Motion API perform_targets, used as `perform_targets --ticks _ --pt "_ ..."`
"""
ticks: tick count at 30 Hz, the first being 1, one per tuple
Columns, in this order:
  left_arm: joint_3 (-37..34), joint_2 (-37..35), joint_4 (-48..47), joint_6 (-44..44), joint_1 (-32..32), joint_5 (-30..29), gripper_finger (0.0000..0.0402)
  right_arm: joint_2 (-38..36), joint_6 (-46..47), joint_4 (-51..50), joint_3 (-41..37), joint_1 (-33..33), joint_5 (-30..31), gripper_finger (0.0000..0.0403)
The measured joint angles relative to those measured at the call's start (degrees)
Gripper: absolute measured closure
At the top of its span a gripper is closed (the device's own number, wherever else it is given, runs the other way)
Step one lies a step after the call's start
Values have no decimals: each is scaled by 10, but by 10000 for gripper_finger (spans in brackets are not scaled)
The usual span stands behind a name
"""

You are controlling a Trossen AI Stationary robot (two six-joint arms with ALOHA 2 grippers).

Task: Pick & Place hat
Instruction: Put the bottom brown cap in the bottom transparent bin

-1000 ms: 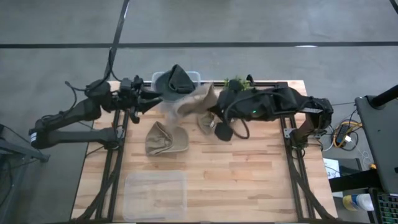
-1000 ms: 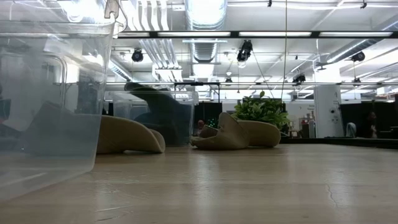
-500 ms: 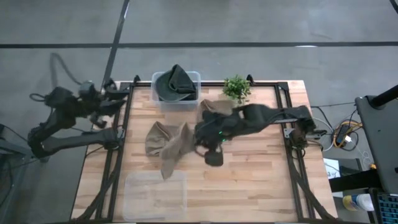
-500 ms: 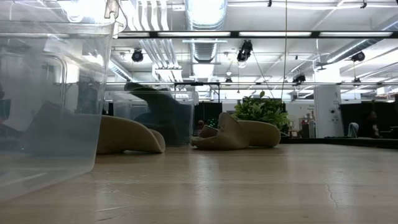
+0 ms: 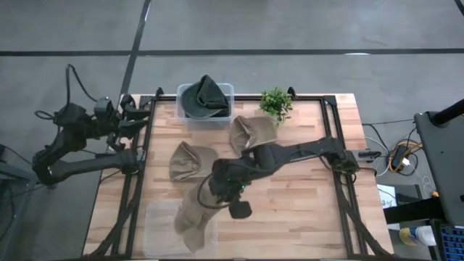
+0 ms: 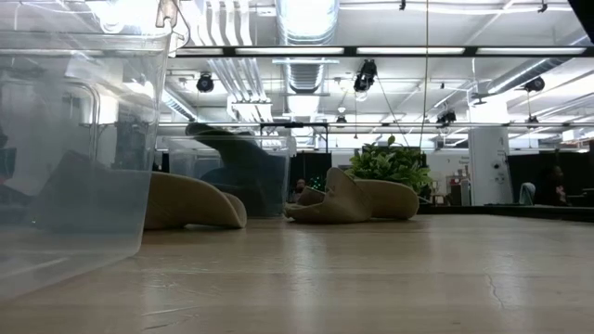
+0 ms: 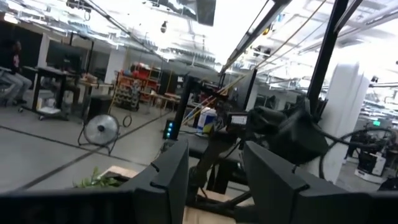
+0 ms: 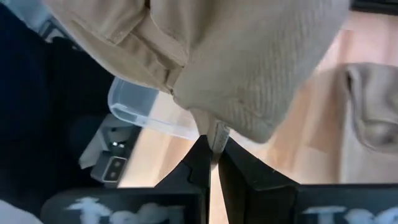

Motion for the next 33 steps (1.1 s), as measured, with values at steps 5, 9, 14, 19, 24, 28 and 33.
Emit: perform_targets --ticks 5,9,14,19,24,28,33 --pt "0 -1 2 0 0 0 255 2 2 4 -2 1 -3 390" --pt "0 1 1 0 0 1 255 4 0 3 -2 1 -4 390" --pt "0 1 1 0 0 1 255 5 -8 6 -2 1 -4 390" --pt "0 1 1 0 0 1 255 10 -20 23 -4 1 -4 390" --pt "0 1 1 0 0 1 255 9 -46 32 -8 2 -8 390" --pt "0 1 1 0 0 1 255 9 -65 42 -16 2 -8 390" --pt "0 1 0 0 0 1 255 9 -75 60 -34 4 -9 383"
